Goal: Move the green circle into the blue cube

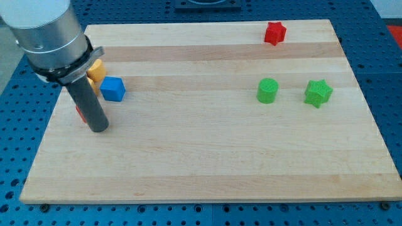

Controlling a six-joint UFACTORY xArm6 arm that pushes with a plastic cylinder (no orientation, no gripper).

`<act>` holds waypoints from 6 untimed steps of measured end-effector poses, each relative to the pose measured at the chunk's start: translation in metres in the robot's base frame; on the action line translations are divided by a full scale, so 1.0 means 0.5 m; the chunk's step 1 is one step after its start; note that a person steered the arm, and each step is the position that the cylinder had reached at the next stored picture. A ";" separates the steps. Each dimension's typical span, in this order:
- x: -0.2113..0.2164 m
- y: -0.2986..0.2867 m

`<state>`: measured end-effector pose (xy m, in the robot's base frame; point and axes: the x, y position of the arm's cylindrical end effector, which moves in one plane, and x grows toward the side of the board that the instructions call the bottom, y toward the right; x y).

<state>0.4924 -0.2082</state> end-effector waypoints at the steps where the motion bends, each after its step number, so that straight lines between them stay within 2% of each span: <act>1: -0.019 -0.046; 2: -0.053 -0.057; 3: -0.017 -0.038; 4: 0.000 0.105; 6: -0.040 0.502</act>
<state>0.4724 0.0427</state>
